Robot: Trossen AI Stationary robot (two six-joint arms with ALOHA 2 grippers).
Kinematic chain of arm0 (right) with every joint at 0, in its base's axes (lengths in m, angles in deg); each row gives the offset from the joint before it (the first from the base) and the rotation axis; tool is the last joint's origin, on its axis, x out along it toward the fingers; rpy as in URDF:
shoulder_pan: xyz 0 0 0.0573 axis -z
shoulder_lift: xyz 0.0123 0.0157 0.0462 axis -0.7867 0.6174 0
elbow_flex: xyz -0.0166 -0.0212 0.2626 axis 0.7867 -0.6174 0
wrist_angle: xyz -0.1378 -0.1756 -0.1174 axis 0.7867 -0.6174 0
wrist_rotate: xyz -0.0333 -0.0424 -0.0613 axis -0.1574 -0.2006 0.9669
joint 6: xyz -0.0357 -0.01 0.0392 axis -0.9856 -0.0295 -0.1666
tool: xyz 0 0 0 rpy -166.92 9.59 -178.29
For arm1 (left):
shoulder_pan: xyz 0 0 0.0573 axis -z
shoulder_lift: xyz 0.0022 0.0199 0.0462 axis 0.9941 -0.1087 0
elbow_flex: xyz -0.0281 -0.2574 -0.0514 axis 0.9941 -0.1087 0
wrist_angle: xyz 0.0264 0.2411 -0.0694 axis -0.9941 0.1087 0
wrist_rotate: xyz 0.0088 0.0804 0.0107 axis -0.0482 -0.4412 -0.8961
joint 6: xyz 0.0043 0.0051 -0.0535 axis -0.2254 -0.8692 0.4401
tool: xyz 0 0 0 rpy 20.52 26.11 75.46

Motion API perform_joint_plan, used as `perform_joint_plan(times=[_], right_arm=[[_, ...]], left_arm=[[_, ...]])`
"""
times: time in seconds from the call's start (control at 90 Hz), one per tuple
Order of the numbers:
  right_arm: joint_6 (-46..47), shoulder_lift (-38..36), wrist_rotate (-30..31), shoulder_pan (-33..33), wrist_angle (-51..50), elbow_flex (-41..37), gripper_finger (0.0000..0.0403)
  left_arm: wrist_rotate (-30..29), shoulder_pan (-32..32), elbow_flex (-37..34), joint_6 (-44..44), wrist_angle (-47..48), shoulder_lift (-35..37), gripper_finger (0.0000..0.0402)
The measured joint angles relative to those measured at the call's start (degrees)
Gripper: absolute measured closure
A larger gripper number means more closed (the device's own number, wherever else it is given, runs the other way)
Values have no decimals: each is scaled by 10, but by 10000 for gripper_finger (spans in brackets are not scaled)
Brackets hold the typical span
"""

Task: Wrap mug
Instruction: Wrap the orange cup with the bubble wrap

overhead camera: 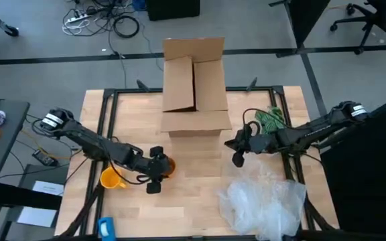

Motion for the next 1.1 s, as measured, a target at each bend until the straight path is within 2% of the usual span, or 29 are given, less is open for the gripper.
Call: perform_joint_plan(times=[0.111,0.311,0.389,0.656,0.833,0.967,1.1], right_arm=[[-9,0,-74,-13,27,21,403],[2,0,-220,-58,27,62,403],[10,2,-257,-88,29,73,403],[-2,55,-245,-215,168,76,399],[17,147,-223,-279,284,98,381],[40,235,-219,-319,271,186,367],[85,303,-213,-355,179,288,358]], left_arm=[[1,0,10,1,22,0,275],[2,2,94,37,177,0,275],[-1,10,129,51,205,1,275],[-11,61,175,8,80,1,275],[-93,94,171,-16,-20,-9,275],[-133,108,159,-72,-113,-43,275],[-138,109,159,-106,-196,-90,275]])
